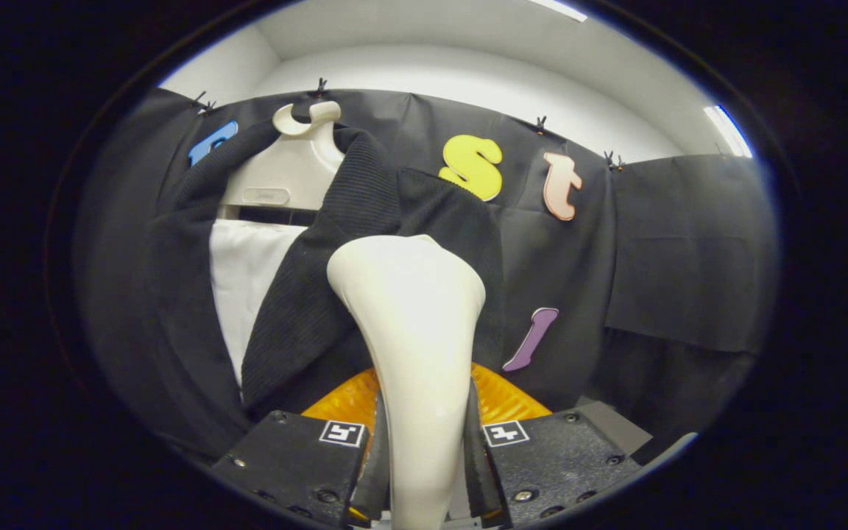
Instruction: Iron the clothes twice with a garment steamer, once on the left side and once on the right side.
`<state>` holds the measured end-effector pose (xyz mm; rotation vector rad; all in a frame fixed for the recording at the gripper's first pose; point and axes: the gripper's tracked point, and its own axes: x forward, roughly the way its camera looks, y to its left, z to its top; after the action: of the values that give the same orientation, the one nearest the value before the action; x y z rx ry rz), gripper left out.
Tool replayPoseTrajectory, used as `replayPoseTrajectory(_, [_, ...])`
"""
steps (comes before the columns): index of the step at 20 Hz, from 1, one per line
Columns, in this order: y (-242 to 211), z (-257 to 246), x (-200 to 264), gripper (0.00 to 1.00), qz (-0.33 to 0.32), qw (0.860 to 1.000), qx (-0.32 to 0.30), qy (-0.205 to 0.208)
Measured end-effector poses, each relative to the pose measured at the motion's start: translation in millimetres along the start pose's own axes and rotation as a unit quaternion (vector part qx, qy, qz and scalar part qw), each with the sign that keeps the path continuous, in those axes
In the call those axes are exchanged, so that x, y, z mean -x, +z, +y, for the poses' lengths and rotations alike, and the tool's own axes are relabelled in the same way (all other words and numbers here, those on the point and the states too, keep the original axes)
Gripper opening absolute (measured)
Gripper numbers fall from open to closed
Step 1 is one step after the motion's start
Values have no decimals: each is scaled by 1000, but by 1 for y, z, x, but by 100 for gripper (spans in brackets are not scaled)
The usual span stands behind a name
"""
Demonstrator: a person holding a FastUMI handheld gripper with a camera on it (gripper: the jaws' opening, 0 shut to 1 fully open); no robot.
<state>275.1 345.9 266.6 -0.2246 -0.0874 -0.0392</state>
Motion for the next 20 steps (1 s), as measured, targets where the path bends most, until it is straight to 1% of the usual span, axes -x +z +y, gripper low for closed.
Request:
replayPoseTrajectory(6, [-27,16,7,45,12,1000,9,6])
replayPoseTrajectory(9, [-41,20,7,45,20,1000,13,4])
replayPoseTrajectory(12, [-59,21,10,45,27,999,21,-6])
replayPoseTrajectory(20, [-101,28,9,45,49,997,50,-11])
